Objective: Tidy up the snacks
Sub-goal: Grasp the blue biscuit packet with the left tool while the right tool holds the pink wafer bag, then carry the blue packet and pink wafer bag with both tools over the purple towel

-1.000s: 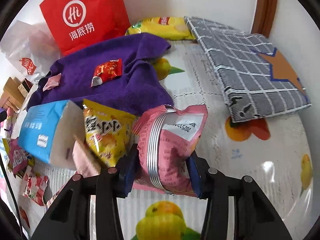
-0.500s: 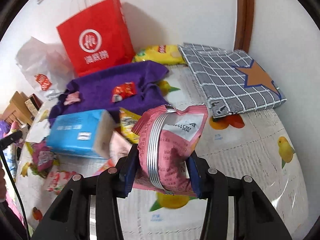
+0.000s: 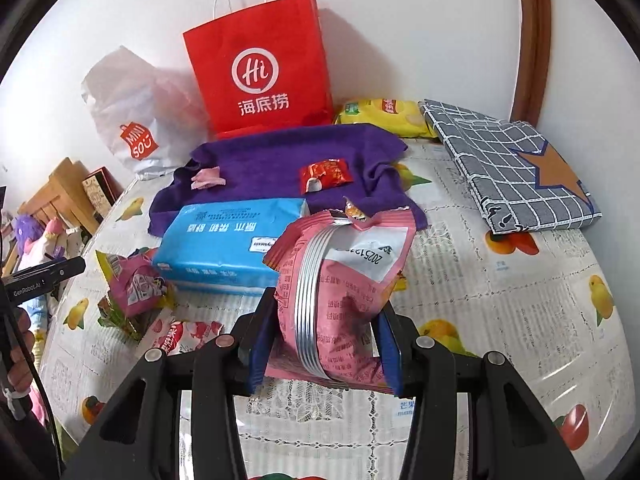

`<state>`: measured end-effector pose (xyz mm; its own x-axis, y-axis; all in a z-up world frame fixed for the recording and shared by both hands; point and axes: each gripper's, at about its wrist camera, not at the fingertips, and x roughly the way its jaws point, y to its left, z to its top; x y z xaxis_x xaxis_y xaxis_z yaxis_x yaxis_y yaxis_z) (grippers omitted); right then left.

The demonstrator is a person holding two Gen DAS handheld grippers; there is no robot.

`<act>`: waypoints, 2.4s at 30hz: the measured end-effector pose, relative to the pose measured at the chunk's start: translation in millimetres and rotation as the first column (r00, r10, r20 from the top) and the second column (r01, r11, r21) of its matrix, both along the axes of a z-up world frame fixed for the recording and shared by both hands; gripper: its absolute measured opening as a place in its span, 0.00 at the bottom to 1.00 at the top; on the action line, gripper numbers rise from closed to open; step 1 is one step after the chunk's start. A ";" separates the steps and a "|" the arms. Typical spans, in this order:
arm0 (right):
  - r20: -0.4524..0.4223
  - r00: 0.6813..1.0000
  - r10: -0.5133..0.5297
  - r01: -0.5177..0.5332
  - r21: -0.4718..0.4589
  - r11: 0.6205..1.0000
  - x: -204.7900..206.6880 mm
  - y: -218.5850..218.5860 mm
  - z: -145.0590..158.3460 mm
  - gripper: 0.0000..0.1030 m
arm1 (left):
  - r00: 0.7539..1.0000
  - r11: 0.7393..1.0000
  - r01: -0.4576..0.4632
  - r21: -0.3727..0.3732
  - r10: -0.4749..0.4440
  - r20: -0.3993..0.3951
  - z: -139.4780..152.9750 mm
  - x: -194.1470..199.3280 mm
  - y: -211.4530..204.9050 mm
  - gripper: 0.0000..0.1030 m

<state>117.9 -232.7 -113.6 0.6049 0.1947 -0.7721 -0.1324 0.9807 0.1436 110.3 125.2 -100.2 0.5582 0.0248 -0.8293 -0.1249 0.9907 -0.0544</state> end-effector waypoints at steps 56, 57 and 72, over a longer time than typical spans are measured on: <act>-0.059 0.998 -0.015 0.015 0.003 1.000 20.8 8.4 -22.0 0.45 | 0.990 0.992 0.113 -0.048 -0.117 -0.073 -59.5 39.5 9.4 0.14; -0.056 0.998 -0.015 0.015 0.007 1.000 18.9 7.9 -20.8 0.45 | 0.991 0.993 0.107 -0.048 -0.110 -0.070 -57.8 36.3 10.5 0.14; 0.007 1.000 -0.015 0.015 0.020 1.000 -8.2 1.5 4.8 0.44 | 0.995 0.995 0.093 -0.046 -0.094 -0.023 -24.0 -9.5 -0.6 0.14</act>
